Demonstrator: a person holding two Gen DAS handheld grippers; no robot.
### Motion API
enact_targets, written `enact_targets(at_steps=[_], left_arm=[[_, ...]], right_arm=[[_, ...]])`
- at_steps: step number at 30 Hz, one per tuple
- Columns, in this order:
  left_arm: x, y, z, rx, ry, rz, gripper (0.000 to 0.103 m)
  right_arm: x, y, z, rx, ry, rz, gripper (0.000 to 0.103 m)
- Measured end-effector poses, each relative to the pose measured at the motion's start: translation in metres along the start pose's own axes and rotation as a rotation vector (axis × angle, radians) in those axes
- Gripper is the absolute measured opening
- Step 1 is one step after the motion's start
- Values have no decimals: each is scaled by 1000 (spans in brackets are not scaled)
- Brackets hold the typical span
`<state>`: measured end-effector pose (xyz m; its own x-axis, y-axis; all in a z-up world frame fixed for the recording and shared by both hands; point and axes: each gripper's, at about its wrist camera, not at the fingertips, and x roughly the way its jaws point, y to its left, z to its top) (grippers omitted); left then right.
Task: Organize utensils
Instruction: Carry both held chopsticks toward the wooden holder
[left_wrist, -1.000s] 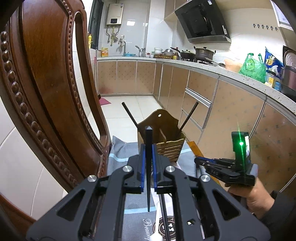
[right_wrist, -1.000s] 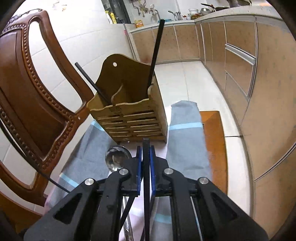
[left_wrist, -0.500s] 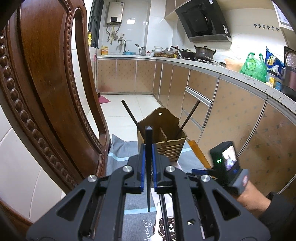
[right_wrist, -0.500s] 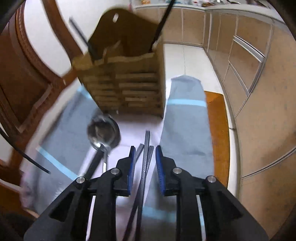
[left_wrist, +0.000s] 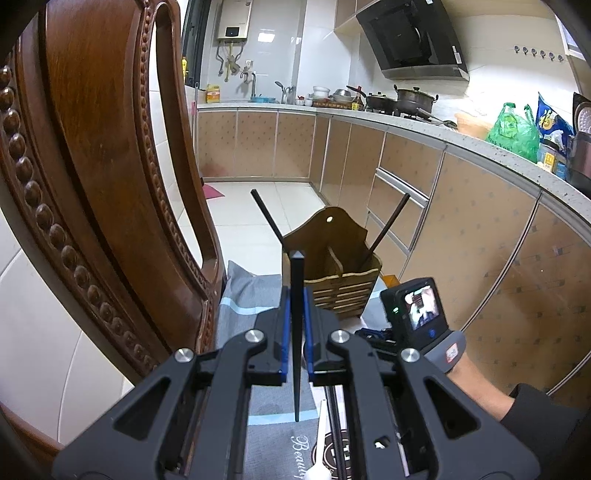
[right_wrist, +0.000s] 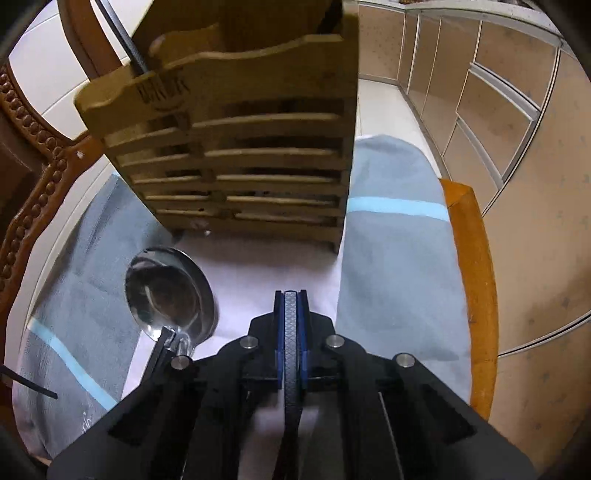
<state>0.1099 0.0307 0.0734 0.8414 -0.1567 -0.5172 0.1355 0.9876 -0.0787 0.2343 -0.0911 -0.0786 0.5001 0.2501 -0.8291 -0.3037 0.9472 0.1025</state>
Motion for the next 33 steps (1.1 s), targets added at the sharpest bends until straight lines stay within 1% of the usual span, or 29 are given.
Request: enact_targets(at_steps=[3,6,13,17,20,22,25,27,30,33], left_arm=[[1,1,0,-5,3,1,6],[-1,-1,-1,1,-1,-1,6],[-9,3,-2,1,-13,-20,6],[-12,7,-3,1,-12,-35,6],[-14,9,-2,-3,-17,-38,6],[-15,8,-1,-4,-19,-46,6],[-15,7,-1,-4,-19,-55,6],[-15,8,-1,-3,-18,-56,6],[-14,12,-2,-9,-13,-62,6],[-13,16,-2,-21,-11,-64,6]], right_arm=[[-20,-4,1,19,-38,13,7],[-53,-8,0,37,-92,41,7],[-155,-17,-13,78,-256,96,7],[-213,-15,-29,94,-347,98,7],[-244,-11,-40,110,-408,99,7],[-259,-10,-41,119,-435,109,7],[-278,-1,-26,95,-467,91,7],[-289,4,-10,82,-491,75,7],[-309,10,21,76,-537,57,7],[-322,20,62,60,-613,19,7]])
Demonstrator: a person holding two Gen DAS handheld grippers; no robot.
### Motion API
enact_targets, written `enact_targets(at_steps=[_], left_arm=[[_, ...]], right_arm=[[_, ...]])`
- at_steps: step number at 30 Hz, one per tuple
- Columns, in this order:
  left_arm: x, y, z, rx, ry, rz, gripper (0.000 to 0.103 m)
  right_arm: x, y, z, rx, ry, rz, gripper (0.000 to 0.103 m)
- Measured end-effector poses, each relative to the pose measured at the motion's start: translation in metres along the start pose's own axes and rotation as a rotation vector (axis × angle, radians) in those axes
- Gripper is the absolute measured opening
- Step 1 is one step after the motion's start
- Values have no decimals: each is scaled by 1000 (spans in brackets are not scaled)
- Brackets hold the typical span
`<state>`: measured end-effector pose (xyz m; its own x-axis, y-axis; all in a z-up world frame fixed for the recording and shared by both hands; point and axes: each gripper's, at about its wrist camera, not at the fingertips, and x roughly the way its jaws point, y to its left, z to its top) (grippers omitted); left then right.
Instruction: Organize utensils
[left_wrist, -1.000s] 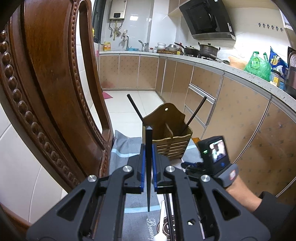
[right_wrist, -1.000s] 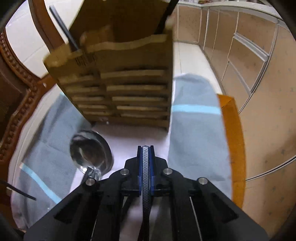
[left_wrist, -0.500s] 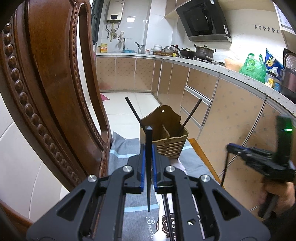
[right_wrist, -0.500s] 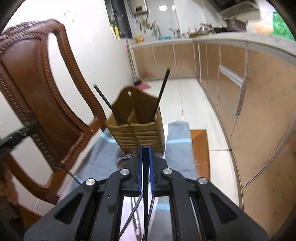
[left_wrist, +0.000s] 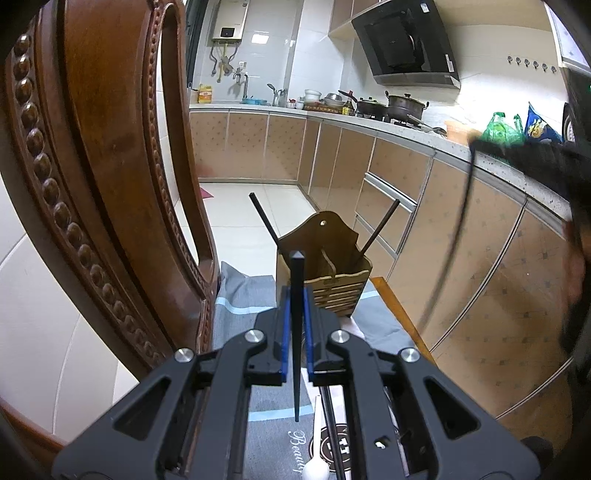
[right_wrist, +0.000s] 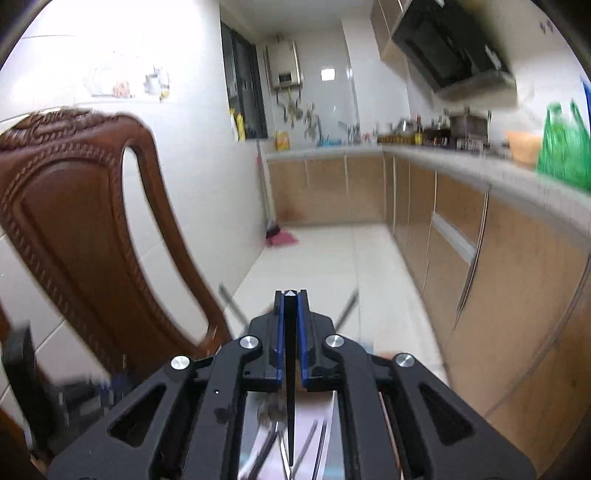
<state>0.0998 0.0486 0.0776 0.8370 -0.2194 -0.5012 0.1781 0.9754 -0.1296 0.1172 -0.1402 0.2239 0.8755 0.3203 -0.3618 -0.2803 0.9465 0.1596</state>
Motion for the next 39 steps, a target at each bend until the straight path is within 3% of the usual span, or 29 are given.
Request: enact_targets(at_steps=[4,9,18,20,21,22,23,25,28,33,35,36,39], left_arm=[[1,0,0,-10,3,-3,6],[3,2,-1,-17,12,-4,6],[15,13,-2,-46,34,-1,6],[17,15,-3,-52,36,1,6],[18,16,-4,-53,38,3,6],[18,17,-4,-55,39,5,6],[19,18,-5,-58,39,4,6],[19,18,-5,-63,39,8,6],[20,18,-5,-72,36,10,6],[16,9,-4,-64,14,31,6],[9,4,5,-74,-12,30,6],[5,0,12,-72,-26,24,6],[-1,-13,35,-57,-52,19,6]], right_arm=[[31,10,35,-14,-72,-53,7],[84,14,46,-10,-117,-120,7],[155,-17,6,125,-94,-166,8],[159,-32,-8,179,-68,-163,13],[161,-37,-12,199,-38,-151,23],[157,-42,-18,216,-20,-136,39],[152,-46,-22,229,-17,-126,47],[118,-56,-36,259,-59,-96,75],[55,-67,-68,280,-142,-53,91],[-29,-92,-159,331,-190,-114,95],[-30,-101,-180,339,-136,-161,96],[-24,-106,-184,347,-95,-160,96],[-17,-114,-182,345,-79,-124,95]])
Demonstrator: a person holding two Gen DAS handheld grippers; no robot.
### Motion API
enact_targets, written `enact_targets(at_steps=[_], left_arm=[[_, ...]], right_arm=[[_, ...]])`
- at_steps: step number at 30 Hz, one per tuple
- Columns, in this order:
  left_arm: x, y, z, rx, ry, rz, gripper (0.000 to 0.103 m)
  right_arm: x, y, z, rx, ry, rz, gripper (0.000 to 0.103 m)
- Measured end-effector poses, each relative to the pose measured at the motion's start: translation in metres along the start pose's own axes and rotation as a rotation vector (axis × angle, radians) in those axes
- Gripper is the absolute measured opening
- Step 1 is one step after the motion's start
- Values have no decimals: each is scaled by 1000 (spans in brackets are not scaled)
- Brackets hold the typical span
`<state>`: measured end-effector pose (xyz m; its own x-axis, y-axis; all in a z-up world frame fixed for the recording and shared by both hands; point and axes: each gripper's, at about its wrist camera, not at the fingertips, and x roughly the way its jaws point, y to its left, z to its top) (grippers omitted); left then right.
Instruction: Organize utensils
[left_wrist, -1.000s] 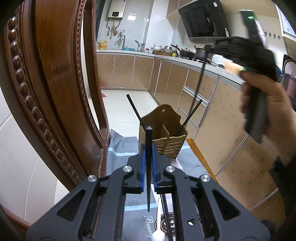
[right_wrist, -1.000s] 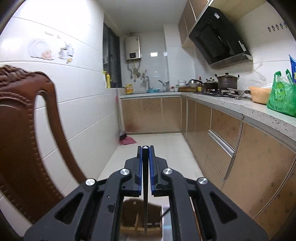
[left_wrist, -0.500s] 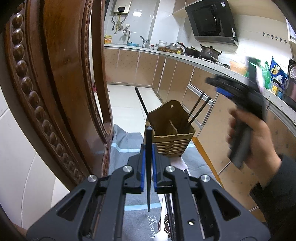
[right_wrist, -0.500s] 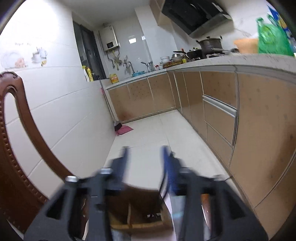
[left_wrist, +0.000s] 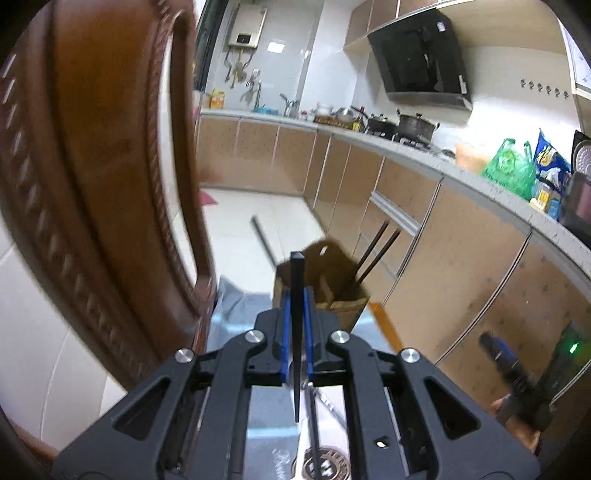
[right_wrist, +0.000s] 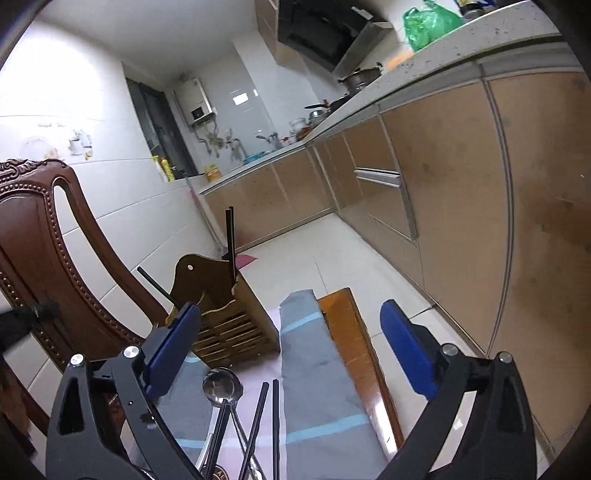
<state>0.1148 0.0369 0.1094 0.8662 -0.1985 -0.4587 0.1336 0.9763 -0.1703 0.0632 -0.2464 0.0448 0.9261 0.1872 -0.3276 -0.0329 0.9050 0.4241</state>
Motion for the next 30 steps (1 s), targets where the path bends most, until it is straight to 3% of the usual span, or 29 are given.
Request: enact_targets(at_steps=[8,11,14,20,26,30], left_arm=[[4,-30,100,4,-130,36,6],[17,-30,124,-28,-174,28,6],[49,-28,135,-52,-156,29,6],[114,-10,112,-109,-76,56,6],[178,12,64,-186,98,33,6],[198,16,37,-163,195,49,7]], right_arm=[[12,-12,6,32,11,15,95],[14,-18,8,47,14,20,95],[16,-25,10,65,14,21,95],[19,-37,14,89,19,20,95],[26,-32,13,52,44,18,95],[28,-19,11,-19,52,8,95]])
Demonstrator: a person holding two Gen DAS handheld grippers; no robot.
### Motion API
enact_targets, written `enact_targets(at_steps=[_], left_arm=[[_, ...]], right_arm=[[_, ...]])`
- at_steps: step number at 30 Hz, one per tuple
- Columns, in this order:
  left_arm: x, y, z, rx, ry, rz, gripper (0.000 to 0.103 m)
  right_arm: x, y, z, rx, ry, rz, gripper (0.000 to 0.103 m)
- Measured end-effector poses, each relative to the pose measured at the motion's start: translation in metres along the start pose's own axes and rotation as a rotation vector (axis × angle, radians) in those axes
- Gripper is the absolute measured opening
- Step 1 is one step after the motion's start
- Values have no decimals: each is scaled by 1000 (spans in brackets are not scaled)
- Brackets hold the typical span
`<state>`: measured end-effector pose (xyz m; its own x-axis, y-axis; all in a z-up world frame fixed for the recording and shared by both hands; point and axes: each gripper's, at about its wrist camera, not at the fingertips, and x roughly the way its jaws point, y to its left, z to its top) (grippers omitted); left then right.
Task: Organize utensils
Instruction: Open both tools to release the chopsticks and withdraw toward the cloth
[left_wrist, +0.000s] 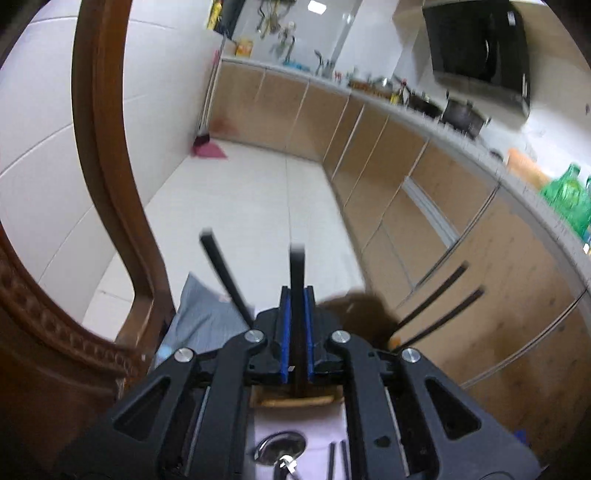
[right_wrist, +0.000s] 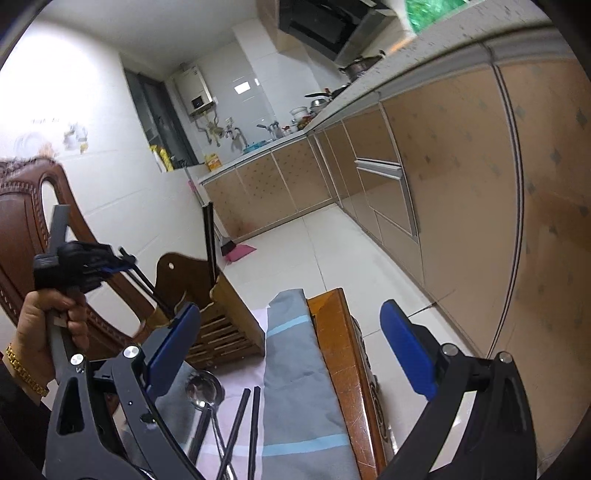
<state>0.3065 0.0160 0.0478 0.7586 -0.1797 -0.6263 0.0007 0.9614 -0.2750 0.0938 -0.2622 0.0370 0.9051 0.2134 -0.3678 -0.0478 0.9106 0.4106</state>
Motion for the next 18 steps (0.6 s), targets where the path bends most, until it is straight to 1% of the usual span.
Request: enact_targets(at_steps=[1,2,4,6,8,9,11,13,15,17,18], left_arm=[[-1,1,-8,9,8,7,17],[-5,1,-14,23,14,6,24],[-19,-3,-24,56,-7,9,67],[-42,-6,-41,95,-43,35,83],[-68,-6,-63,134,-73,48,84],[-76,-8,-69,149,-81,51,87],[-102,-13,-97,204,-106,74,88],[-122,-16,-120,240,-112,92,91],[-135,-16,-144,256,-112,96,91],[-143,-14,-167,243,-103,96,92],[-145,-12,-183,229,-88,92,92]], right_arm=[[0,3,-1,-14,3,-3,95],[1,5,-2,-29,7,-7,95],[1,9,-3,-48,13,-12,95],[2,11,-4,-58,21,-9,95],[1,12,-5,-61,27,-3,95],[1,14,-6,-66,28,-3,95],[0,17,-7,-78,32,0,95],[-1,19,-8,-85,41,2,96],[-2,23,-10,-97,53,1,96],[-4,26,-12,-113,67,-8,96],[-5,29,-14,-125,89,-11,96]])
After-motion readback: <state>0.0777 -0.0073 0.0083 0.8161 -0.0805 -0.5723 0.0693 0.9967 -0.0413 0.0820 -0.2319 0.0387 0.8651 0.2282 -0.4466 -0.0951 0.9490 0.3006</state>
